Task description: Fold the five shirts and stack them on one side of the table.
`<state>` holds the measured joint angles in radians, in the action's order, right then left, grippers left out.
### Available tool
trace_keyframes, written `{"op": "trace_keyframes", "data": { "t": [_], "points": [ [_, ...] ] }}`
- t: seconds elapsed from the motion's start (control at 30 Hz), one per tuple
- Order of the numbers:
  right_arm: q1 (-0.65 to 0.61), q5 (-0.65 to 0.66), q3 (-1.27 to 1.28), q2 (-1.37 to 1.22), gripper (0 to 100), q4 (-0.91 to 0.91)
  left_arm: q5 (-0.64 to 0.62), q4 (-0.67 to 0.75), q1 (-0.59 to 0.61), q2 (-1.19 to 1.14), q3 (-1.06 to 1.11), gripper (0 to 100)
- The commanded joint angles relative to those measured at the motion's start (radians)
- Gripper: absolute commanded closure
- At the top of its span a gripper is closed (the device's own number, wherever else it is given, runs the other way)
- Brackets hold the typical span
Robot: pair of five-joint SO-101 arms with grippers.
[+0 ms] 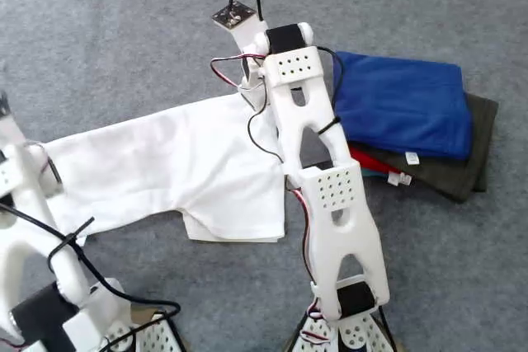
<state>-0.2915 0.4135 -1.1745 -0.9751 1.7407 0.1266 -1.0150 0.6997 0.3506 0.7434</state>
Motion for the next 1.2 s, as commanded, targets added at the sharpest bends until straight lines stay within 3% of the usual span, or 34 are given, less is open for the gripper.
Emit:
{"op": "trace_keyframes", "data": {
  "t": [0.0, 0.23, 0.4, 0.8, 0.93, 0.97, 1.17],
  "points": [
    [-0.015, 0.011, -0.047, 0.005, 98.3, 0.005, 0.005, 0.060, 0.008, 0.043, 0.077, 97],
    [-0.012, 0.011, -0.056, -0.077, 98.3, -0.012, 0.011, 0.060, 0.094, 0.046, 0.079, 97],
    [-0.012, 0.011, -0.056, -0.128, 98.3, -0.044, 0.081, 0.051, 0.145, 0.044, 0.107, 97],
    [-0.012, 0.012, -0.056, -0.185, 98.3, -0.166, 0.086, 0.091, 0.153, 0.046, 0.197, 97],
    [-0.012, 0.008, -0.108, -0.139, 98.3, -0.048, 0.086, 0.129, 0.153, 0.046, 0.183, 97],
    [-0.015, 0.008, -0.151, -0.110, 98.2, 0.026, 0.086, 0.117, 0.154, 0.046, 0.166, 97],
    [-0.008, 0.037, -0.077, 0.128, 98.3, 0.029, 0.086, -0.048, 0.159, 0.048, -0.027, 97]
  ]
}}
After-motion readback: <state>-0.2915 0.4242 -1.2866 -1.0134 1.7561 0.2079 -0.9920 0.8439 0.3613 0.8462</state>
